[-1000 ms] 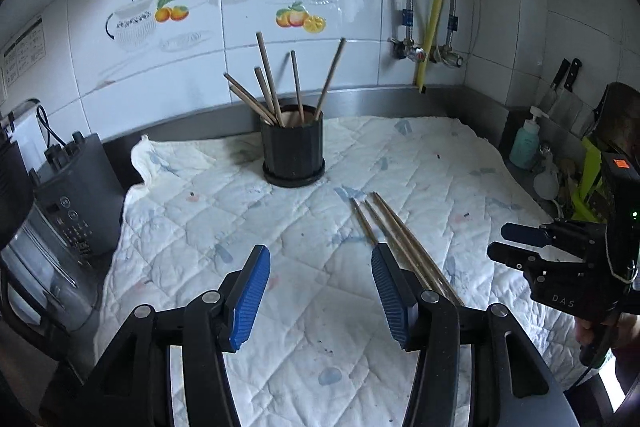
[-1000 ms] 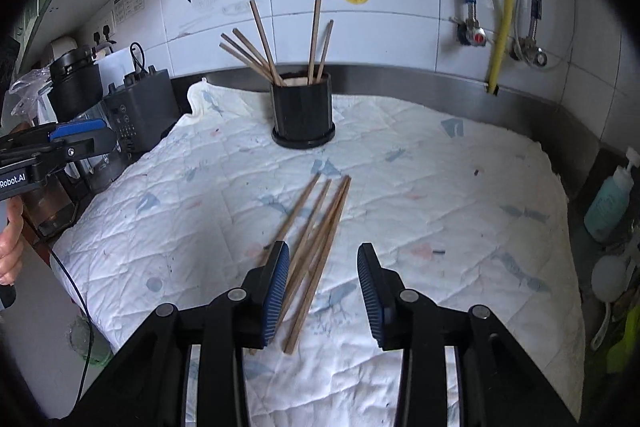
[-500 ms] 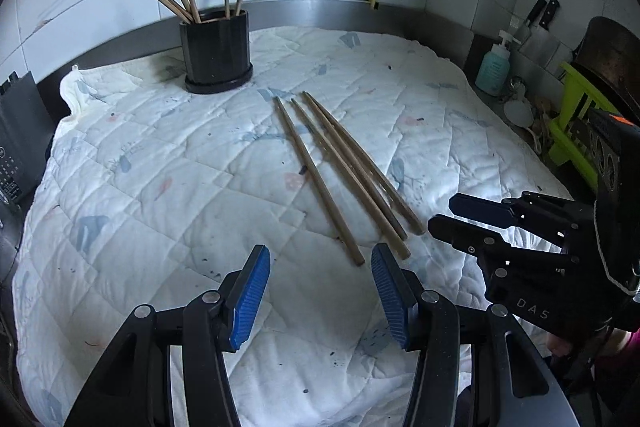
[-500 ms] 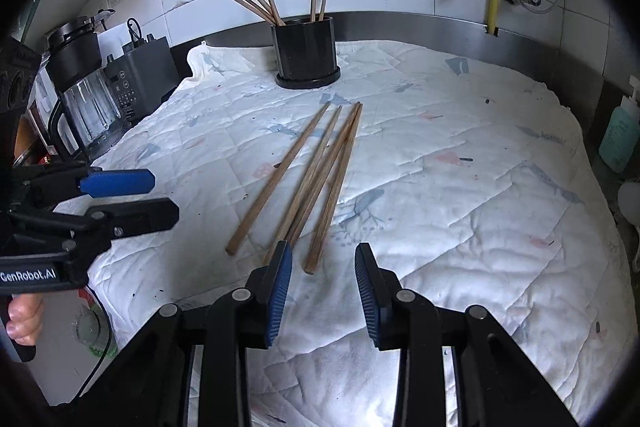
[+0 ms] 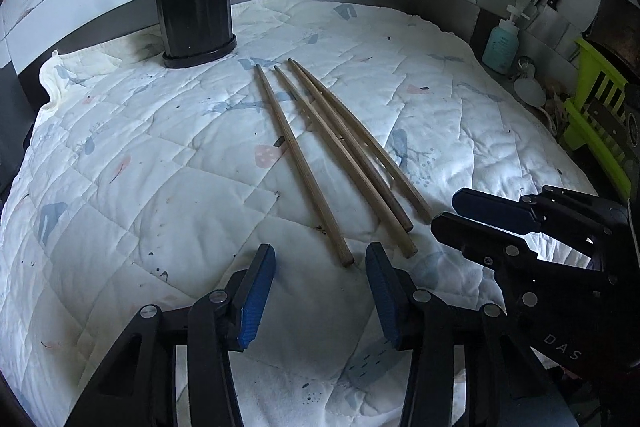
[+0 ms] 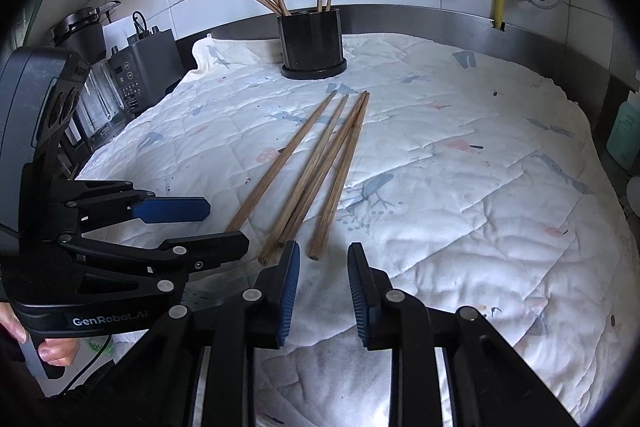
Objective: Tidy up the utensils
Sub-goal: 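Close the left gripper on a chopstick end while the right gripper grasps another chopstick, then lift both chopsticks and carry them over the black holder, then lower both chopsticks into the holder and open both grippers, then withdraw both tools from the holder back over the last loose chopsticks, then close the left gripper on one chopstick end while the right gripper grasps the other chopstick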
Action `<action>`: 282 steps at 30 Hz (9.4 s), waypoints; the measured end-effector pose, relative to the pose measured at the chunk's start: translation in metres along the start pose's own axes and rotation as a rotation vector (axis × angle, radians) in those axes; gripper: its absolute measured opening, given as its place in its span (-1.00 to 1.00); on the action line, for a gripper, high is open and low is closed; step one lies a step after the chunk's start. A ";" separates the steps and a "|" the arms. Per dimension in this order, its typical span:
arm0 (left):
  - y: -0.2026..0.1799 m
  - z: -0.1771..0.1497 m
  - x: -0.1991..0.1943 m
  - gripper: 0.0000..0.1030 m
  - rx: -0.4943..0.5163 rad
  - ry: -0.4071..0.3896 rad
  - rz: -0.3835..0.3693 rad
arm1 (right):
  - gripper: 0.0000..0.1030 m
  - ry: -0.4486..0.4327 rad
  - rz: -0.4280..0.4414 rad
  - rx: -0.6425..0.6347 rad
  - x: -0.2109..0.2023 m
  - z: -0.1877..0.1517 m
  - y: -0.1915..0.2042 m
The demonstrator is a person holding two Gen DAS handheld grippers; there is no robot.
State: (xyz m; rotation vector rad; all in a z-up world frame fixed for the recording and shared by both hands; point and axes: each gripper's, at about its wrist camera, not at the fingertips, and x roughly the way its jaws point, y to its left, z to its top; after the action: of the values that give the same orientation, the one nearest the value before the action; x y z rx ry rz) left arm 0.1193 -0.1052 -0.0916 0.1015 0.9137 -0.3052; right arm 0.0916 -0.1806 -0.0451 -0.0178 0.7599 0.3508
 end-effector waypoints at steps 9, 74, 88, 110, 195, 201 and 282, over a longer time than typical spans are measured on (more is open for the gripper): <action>0.004 0.007 0.008 -0.39 0.020 -0.040 0.065 | -0.48 -0.004 0.006 0.000 0.003 0.000 0.002; 0.103 0.111 -0.076 -0.86 -0.045 -0.280 0.021 | -0.81 -0.263 -0.084 -0.099 -0.033 0.134 -0.011; 0.113 0.163 -0.095 -0.87 -0.030 -0.371 0.055 | -0.81 -0.256 -0.042 -0.115 -0.027 0.189 -0.017; 0.116 0.301 -0.158 -0.87 0.044 -0.551 0.095 | -0.81 -0.324 -0.062 -0.169 -0.019 0.305 -0.018; 0.082 0.143 -0.160 0.12 0.036 -0.378 0.074 | -0.59 -0.103 0.014 -0.081 -0.032 0.113 -0.005; 0.078 0.112 -0.146 0.12 -0.011 -0.335 0.042 | -0.59 -0.043 0.043 -0.018 -0.024 0.063 -0.005; 0.031 0.005 -0.004 -0.86 -0.090 -0.133 0.000 | -0.80 -0.015 -0.031 0.017 0.011 0.002 -0.033</action>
State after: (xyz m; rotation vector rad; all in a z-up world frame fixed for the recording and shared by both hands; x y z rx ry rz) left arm 0.1305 -0.0760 -0.0867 -0.0022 0.7943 -0.2673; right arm 0.1111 -0.2083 -0.0547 -0.0106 0.7471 0.3145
